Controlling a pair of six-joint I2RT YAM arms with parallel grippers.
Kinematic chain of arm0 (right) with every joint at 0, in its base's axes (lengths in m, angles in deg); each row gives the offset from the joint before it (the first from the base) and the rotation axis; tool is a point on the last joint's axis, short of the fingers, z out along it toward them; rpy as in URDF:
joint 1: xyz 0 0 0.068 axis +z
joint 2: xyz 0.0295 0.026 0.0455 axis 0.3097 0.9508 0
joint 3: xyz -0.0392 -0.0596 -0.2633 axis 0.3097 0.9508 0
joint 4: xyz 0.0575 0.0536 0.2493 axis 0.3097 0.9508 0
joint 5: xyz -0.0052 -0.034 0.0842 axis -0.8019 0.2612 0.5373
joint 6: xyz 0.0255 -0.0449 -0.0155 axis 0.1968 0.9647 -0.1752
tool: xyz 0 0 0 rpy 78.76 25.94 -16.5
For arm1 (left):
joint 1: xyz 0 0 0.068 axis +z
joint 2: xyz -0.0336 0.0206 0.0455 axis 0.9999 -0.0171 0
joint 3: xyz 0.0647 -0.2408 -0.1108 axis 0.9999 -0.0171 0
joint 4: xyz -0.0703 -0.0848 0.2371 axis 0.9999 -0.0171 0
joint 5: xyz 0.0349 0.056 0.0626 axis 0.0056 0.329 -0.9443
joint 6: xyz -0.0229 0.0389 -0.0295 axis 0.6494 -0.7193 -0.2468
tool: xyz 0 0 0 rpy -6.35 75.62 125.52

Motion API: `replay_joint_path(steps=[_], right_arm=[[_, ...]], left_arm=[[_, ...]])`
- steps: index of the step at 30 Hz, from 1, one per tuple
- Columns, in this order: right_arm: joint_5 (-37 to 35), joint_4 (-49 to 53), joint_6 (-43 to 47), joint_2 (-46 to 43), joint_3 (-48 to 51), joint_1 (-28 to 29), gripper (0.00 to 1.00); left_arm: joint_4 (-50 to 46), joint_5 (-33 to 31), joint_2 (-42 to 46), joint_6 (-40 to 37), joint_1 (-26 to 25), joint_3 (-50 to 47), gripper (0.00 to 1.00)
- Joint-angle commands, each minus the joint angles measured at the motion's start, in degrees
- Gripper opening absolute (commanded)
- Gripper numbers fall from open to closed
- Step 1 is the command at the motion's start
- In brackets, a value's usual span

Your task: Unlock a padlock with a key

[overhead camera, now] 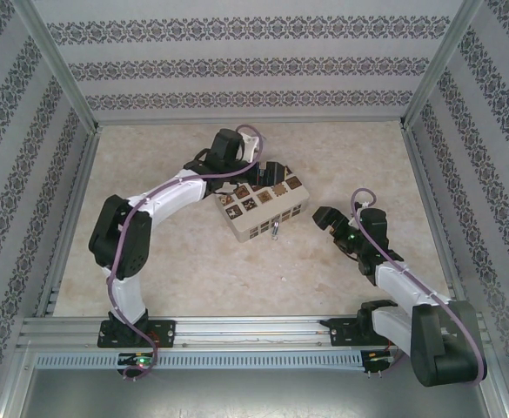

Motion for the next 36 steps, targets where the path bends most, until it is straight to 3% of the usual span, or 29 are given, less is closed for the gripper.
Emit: replay_joint_path(steps=[1,19,29,36], right_arm=[[1.4,0.2,1.5,0.4,-0.6,-0.5,0.99],[8.5,-2.9,2.3,6.7,-3.8,-0.4,0.98],[18.5,-18.8,1.9,13.0,-3.8,1.1,0.98],[18.8,-24.5,3.9,19.0,-6.2,6.8,0.94]], left_arm=[[-1.5,2.4,-1.5,-0.8,-0.7,1.9,0.99],[-1.5,2.4,-2.5,1.1,-0.7,-4.8,1.00],[-2.3,1.2,-2.9,2.4,-0.7,-6.2,1.00],[-1.9,1.1,-2.6,3.2,-0.7,-7.0,1.00]])
